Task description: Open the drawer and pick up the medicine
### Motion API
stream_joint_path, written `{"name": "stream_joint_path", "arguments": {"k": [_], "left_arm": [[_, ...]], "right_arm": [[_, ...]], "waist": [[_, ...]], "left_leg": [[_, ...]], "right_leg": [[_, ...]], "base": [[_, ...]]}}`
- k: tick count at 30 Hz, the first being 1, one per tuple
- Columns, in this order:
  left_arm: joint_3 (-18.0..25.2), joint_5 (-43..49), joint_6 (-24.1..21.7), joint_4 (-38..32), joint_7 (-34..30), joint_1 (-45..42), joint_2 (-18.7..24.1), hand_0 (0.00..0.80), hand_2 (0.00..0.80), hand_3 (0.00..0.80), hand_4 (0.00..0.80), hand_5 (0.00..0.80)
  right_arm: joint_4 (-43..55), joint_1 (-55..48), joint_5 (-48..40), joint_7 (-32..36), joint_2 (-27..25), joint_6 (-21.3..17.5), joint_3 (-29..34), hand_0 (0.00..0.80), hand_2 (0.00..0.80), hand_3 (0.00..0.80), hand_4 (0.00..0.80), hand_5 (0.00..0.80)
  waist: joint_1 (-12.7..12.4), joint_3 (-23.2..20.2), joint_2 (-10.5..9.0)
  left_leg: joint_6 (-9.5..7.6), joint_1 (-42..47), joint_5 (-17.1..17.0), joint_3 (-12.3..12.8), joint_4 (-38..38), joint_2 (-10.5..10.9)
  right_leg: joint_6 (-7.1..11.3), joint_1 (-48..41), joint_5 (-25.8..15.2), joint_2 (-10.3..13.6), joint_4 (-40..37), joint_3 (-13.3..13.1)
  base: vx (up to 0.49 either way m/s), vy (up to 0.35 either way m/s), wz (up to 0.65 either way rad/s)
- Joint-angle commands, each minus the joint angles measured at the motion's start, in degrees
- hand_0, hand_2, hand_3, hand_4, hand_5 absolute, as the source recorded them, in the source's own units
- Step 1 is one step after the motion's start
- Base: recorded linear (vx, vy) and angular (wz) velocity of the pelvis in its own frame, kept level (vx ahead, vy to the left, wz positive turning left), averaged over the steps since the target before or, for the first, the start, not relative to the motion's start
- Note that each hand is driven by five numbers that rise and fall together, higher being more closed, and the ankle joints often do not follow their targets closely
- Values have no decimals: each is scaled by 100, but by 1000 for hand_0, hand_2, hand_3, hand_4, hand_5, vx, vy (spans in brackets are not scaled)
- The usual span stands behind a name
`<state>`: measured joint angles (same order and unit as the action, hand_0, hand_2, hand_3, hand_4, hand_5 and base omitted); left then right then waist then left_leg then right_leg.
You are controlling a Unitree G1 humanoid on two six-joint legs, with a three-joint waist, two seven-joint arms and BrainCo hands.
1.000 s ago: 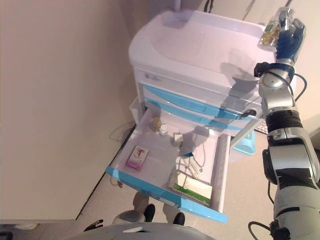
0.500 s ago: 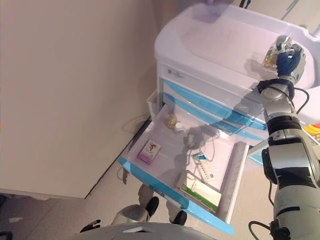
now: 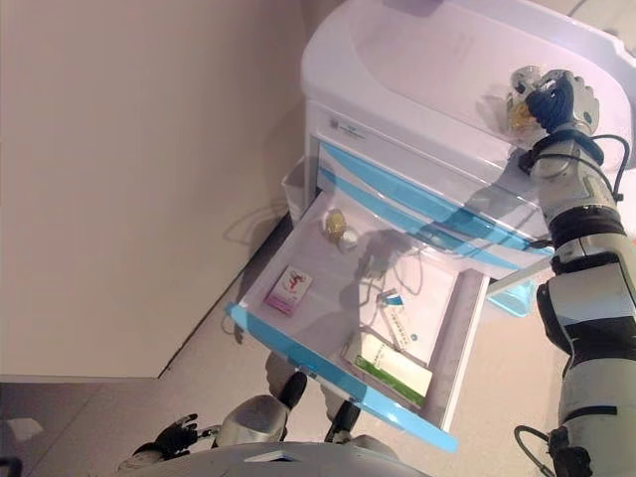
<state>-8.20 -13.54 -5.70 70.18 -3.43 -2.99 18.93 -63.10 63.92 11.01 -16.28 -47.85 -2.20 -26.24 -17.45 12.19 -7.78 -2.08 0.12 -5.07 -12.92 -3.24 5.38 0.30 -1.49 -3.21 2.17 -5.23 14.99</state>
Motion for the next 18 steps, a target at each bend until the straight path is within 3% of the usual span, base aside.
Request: {"name": "stream_joint_path", "arguments": {"k": [1,2,3,7,12,16,18], "left_arm": [[-138,-74,-51,52,-14,-110,262,0,0,0,0,0],[-136,-77,-55,57,-19,-120,273,0,0,0,0,0],[-131,-75,-60,60,-17,-129,275,0,0,0,0,0],[-108,-52,-78,74,-24,-148,272,0,0,0,0,0],[-145,-38,-97,120,-5,-114,216,0,0,0,0,0],[-158,7,-173,202,-1,-168,151,0,0,0,0,0],[-158,49,-215,244,16,-213,94,0,0,0,0,0]], "right_arm": [[-17,413,276,282,-556,131,-700,637,637,637,637,637],[-35,448,284,330,-589,152,-741,402,402,402,402,402],[-55,479,264,362,-603,178,-765,0,0,0,0,0],[-111,566,13,288,-617,301,-724,0,0,0,0,0],[-101,616,-654,-446,-547,376,-334,0,0,0,0,0],[155,566,-1562,-1409,-428,79,231,0,0,0,0,0],[337,467,-1933,-2062,-331,-309,647,0,0,0,0,0]], "waist": [[-3,-103,21],[0,-108,13],[0,-114,6],[1,-139,1],[8,-137,21],[28,-165,54],[51,-204,78]], "left_leg": [[-67,58,502,-67,-67,166],[-66,65,507,-56,-68,161],[-66,73,512,-49,-69,159],[-63,118,529,-15,-70,147],[-58,148,555,48,-66,131],[-53,212,595,138,-64,120],[-50,266,631,213,-64,106]], "right_leg": [[175,-190,440,-125,558,-60],[180,-197,440,-125,555,-66],[184,-206,440,-126,550,-74],[191,-248,434,-123,532,-83],[200,-282,423,-114,507,-74],[229,-321,397,-86,480,-65],[242,-352,396,-69,471,-59]], "base": [[0,0,0],[0,0,0],[0,0,0],[0,0,0],[0,0,0],[-20,16,-9],[1,24,-18]]}}
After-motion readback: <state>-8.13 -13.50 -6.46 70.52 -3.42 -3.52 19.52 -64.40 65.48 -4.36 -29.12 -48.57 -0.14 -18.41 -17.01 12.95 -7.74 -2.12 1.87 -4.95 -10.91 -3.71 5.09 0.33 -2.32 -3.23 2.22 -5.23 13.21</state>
